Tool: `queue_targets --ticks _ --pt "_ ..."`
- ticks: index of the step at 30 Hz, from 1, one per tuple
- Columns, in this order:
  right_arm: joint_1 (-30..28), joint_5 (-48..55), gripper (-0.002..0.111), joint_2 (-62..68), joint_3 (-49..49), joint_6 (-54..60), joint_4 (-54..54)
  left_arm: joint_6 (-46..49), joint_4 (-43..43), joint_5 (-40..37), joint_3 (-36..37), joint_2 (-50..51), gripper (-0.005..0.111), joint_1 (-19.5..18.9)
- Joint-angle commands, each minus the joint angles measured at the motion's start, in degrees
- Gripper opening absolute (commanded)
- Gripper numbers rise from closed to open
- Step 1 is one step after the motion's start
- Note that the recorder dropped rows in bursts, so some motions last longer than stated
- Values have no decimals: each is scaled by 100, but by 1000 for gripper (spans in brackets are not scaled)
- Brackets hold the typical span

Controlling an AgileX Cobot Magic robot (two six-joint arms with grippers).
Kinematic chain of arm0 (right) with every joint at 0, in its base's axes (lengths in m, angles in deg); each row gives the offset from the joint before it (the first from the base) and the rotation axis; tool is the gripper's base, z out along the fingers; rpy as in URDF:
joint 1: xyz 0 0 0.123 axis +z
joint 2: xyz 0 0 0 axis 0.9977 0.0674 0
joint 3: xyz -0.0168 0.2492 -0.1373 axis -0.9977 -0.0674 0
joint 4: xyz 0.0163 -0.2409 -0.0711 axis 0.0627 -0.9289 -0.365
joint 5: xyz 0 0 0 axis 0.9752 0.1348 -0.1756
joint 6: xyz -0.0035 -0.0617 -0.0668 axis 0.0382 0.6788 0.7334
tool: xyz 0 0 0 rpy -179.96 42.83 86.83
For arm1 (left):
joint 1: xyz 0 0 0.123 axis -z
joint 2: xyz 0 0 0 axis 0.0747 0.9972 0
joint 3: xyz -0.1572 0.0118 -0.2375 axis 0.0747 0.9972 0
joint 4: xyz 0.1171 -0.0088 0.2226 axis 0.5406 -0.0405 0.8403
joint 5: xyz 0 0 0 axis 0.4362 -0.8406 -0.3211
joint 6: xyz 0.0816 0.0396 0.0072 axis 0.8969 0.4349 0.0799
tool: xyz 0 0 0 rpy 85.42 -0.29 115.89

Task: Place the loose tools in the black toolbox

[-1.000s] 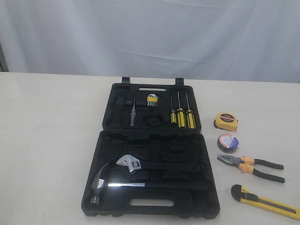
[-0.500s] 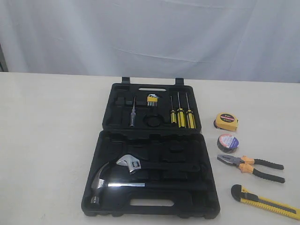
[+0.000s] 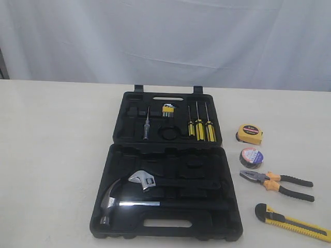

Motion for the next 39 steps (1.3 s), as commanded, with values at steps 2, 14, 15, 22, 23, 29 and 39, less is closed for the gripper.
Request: queue_targets --ticks 2,14,15,22,23,29,39 --pt "-30 -636 -1 -33 -13 4 -67 -12 0 62 5 -7 0 15" --pt "-30 -2533 -1 -33 -13 206 -67 -12 0 62 5 -7 0 15" --pt "-30 -2670 -1 -33 -13 206 -67 -12 0 62 5 -7 0 15" --pt "-30 -3624 -1 -33 -13 194 -67 -12 0 62 5 -7 0 15" --pt "-30 -3866 -1 -33 -13 120 -67 -12 0 62 5 -7 0 15" --pt "-30 -5299 -1 -33 -13 -1516 -67 -12 0 62 5 -7 0 15" --pt "-30 -5347 -1 -33 -13 -4121 -1031 -12 0 62 5 -7 0 15"
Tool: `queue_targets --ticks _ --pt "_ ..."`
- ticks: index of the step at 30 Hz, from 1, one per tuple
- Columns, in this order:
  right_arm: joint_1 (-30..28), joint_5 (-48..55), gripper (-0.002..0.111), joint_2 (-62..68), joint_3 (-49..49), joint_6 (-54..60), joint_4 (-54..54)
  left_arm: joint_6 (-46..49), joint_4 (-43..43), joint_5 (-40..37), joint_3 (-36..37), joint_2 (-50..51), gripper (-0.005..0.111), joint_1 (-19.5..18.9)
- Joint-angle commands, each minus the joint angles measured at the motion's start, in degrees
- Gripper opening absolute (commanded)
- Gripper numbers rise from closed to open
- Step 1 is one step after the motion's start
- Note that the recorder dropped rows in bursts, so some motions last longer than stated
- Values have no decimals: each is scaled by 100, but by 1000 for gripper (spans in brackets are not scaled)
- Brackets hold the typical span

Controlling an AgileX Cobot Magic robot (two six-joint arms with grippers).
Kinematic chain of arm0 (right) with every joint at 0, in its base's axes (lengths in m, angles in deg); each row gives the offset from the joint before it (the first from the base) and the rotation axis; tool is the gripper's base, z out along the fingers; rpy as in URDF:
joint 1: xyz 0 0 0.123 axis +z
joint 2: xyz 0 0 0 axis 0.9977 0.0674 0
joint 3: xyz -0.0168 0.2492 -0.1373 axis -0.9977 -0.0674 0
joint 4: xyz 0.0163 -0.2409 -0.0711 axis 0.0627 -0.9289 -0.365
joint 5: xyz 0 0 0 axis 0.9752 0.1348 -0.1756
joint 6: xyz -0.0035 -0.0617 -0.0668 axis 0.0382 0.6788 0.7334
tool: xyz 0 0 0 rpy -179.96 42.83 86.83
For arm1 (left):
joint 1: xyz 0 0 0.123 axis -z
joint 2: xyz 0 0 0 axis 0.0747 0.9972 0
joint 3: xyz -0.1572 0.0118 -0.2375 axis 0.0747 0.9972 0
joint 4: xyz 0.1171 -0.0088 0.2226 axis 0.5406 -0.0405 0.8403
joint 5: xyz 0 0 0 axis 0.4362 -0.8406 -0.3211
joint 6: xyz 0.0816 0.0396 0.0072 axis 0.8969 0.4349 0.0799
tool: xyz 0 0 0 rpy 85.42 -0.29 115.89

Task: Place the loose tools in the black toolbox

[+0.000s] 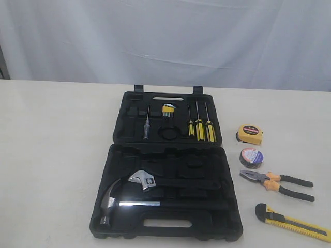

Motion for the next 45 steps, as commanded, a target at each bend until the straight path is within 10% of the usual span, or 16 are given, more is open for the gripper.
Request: queue_targets --ticks 1,9,26,45 --pt "-30 321 -1 -24 81 -376 -1267 -12 0 62 5 -7 0 15" --pt "190 3638 -1 763 1398 -1616 -2291 -12 0 62 5 -7 0 15" --pt "3314 9331 -1 5706 5505 812 -2300 -12 0 62 5 -7 0 15" --pt "2323 8392 -1 7885 5437 1319 -2030 -12 0 62 5 -7 0 15"
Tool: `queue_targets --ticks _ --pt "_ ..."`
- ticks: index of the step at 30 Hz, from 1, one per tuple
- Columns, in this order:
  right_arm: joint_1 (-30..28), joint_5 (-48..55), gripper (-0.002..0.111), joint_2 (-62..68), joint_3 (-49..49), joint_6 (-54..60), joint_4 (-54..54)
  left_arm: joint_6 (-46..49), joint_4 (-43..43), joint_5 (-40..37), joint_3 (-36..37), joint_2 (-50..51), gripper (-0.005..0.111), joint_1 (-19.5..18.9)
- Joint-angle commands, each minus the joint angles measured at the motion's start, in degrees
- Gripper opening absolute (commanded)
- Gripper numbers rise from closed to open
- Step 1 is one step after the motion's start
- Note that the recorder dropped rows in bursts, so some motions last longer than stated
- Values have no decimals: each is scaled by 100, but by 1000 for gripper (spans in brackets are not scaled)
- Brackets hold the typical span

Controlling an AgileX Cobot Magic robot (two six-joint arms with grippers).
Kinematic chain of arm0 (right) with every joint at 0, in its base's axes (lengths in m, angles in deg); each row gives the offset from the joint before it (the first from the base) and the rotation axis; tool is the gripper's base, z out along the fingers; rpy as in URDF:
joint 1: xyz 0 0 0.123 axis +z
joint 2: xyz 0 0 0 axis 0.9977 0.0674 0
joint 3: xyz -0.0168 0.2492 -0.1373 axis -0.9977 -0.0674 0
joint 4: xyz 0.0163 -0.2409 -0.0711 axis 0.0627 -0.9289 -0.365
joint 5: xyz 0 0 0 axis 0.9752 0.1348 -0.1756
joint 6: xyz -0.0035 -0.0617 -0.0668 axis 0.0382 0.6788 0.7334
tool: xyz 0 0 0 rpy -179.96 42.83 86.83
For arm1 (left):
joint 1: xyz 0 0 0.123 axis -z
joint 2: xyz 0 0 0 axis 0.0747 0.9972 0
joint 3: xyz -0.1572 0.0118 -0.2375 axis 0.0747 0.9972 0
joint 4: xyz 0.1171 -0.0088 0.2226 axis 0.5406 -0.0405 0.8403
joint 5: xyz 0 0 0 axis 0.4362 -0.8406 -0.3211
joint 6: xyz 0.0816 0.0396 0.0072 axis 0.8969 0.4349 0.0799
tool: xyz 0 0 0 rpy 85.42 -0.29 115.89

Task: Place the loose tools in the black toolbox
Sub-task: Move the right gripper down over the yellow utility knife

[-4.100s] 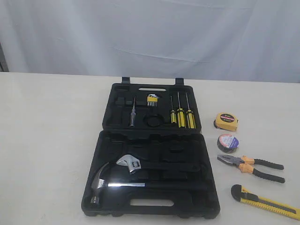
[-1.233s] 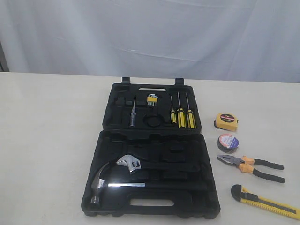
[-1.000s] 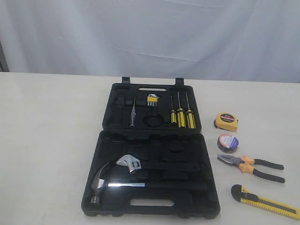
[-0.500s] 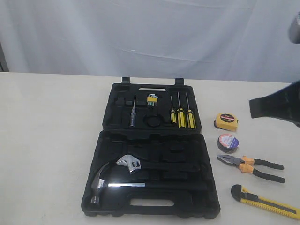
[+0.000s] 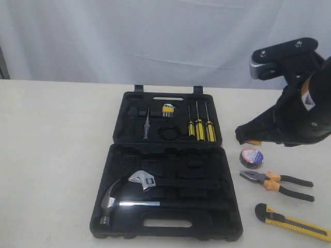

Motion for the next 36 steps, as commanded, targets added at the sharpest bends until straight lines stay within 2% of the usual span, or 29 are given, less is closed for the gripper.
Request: queue_targets --ticks 1,5,8,21,36 --pt "-686 -775 -1 389 -528 9 244 -12 0 62 5 -7 0 15" --pt "-1306 -1510 -1 799 -1119 428 861 -12 0 62 5 -7 0 15" --pt "-1490 -2093 -1 1114 -1360 812 1389 -12 0 62 5 -7 0 15" --pt "-1490 -3135 -1 2361 -1415 842 1420 -12 0 62 5 -7 0 15" --pt "-1490 -3329 -1 2403 -1415 847 1143 -12 0 62 5 -7 0 15"
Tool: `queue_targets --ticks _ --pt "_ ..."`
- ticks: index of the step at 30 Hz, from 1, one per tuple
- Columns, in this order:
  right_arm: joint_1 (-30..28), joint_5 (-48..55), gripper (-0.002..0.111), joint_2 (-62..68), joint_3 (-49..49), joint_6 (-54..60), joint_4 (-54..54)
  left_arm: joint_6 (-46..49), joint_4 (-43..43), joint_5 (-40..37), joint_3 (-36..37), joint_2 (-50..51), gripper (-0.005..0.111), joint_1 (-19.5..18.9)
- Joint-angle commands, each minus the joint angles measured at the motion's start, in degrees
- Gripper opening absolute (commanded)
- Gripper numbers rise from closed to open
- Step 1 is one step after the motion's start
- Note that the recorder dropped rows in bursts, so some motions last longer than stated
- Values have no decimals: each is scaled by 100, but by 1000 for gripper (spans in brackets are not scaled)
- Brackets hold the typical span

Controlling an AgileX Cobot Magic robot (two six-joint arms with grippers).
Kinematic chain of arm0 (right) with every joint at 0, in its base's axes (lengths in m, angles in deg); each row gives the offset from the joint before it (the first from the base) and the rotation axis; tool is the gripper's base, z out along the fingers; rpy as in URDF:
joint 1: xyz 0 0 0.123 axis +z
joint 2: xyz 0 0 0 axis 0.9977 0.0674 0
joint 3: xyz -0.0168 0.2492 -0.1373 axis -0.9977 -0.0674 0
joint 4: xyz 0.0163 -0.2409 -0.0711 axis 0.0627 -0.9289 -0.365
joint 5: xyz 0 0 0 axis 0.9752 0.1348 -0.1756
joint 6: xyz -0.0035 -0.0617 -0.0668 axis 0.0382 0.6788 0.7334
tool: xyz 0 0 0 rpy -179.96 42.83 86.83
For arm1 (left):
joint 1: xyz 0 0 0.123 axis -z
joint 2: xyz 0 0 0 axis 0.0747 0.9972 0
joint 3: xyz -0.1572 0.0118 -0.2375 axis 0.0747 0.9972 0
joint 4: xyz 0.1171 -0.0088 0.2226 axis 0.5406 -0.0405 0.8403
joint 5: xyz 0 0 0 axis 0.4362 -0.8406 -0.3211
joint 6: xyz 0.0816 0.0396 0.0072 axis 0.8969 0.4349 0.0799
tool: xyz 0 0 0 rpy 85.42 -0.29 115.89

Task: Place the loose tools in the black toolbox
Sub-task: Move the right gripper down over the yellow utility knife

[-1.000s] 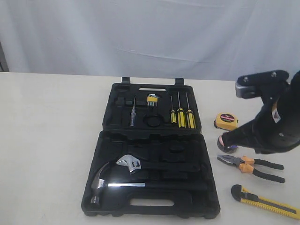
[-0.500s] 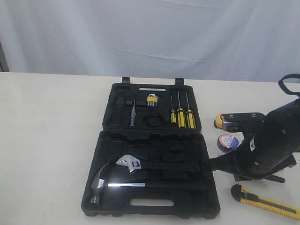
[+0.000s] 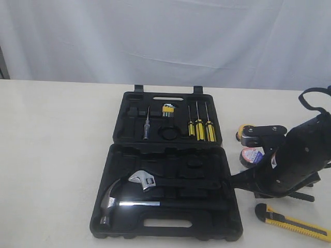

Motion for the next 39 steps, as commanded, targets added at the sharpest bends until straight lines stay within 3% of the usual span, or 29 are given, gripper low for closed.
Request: queue_targets --ticks 1,16,24,32,39 --pt "-35 39 -1 2 -18 46 -143 -12 0 62 5 -7 0 15" --pt "-35 689 -1 2 -18 20 -121 -12 0 62 5 -7 0 15" --pt "37 1165 -1 2 -18 453 499 -12 0 62 5 -7 0 15" --pt "508 2993 -1 2 -18 432 581 -12 0 62 5 -7 0 15" --pt "508 2498 -1 -597 -33 310 581 -12 0 62 5 -7 0 15"
